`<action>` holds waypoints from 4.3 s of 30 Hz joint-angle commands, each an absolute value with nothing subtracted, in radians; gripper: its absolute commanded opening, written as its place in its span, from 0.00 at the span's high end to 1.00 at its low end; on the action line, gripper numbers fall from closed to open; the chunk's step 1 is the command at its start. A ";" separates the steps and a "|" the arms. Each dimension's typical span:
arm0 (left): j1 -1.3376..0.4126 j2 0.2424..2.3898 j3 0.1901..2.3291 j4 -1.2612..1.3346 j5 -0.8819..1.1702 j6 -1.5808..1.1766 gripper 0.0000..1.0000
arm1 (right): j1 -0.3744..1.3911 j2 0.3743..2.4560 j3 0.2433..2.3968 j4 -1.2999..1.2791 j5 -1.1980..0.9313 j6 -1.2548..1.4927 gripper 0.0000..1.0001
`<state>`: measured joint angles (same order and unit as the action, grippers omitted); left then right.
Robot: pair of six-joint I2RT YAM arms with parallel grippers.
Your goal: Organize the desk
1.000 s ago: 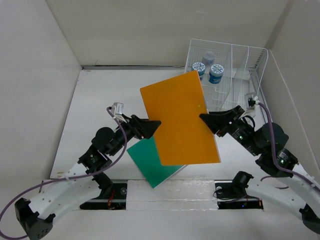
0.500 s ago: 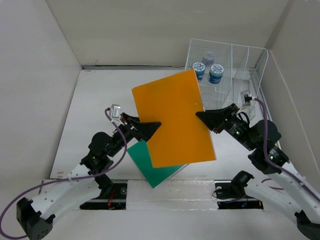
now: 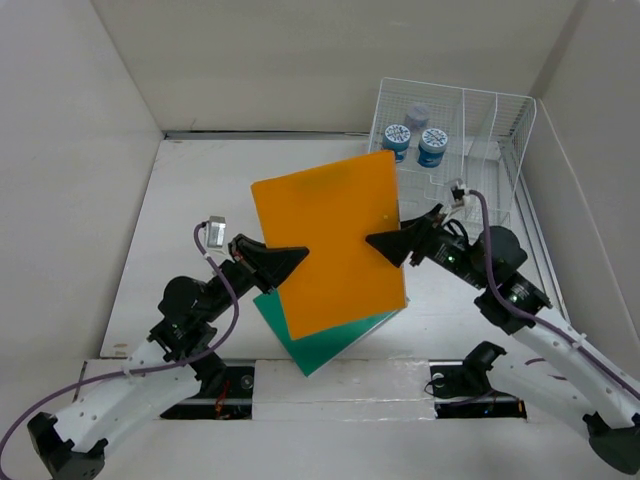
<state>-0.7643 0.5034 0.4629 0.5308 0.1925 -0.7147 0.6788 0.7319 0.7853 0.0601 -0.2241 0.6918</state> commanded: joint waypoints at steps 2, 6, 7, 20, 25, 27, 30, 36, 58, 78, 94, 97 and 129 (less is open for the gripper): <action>-0.767 0.482 0.497 0.604 0.326 -0.699 1.00 | 0.692 0.764 0.773 0.113 -0.437 0.634 0.14; -0.767 0.471 0.491 0.636 0.408 -0.718 1.00 | 0.692 0.785 0.782 0.133 -0.550 0.583 0.07; -0.767 0.468 0.489 0.644 0.422 -0.722 1.00 | 0.692 0.782 0.779 0.143 -0.560 0.581 0.07; -0.767 0.446 0.482 0.686 0.518 -0.770 1.00 | 0.681 0.785 0.669 0.428 -0.707 0.600 0.57; -0.767 0.451 0.491 0.632 0.482 -0.749 1.00 | 0.681 0.793 0.664 0.471 -0.733 0.618 0.95; -0.767 0.443 0.506 0.562 0.421 -0.739 1.00 | 0.681 0.772 0.669 0.442 -0.697 0.621 1.00; -0.767 0.434 0.563 0.397 0.300 -0.700 0.95 | 0.681 0.741 0.681 0.376 -0.617 0.600 1.00; -0.767 0.397 0.698 0.114 0.036 -0.612 0.10 | 0.681 0.712 0.834 0.117 -0.340 0.494 1.00; -0.767 0.299 0.782 -0.281 -0.299 -0.492 0.07 | 0.632 0.908 1.460 -0.111 0.954 -0.109 1.00; -0.767 0.268 0.752 -0.273 -0.273 -0.456 0.07 | -0.002 1.068 1.085 0.456 0.232 -0.049 1.00; -0.767 0.311 0.752 -0.270 -0.282 -0.443 0.08 | -0.021 1.182 0.997 0.632 0.126 0.046 1.00; -0.767 0.311 0.749 -0.270 -0.276 -0.440 0.08 | -0.021 1.235 0.936 0.778 0.155 0.081 1.00; -0.767 0.383 0.749 -0.238 -0.264 -0.411 0.10 | 0.046 1.542 0.813 1.269 0.354 0.012 1.00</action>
<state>-0.7643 0.3786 0.7586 -0.2806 -0.2695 -0.4267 0.0345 1.5406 0.7746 1.1069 0.3290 0.0307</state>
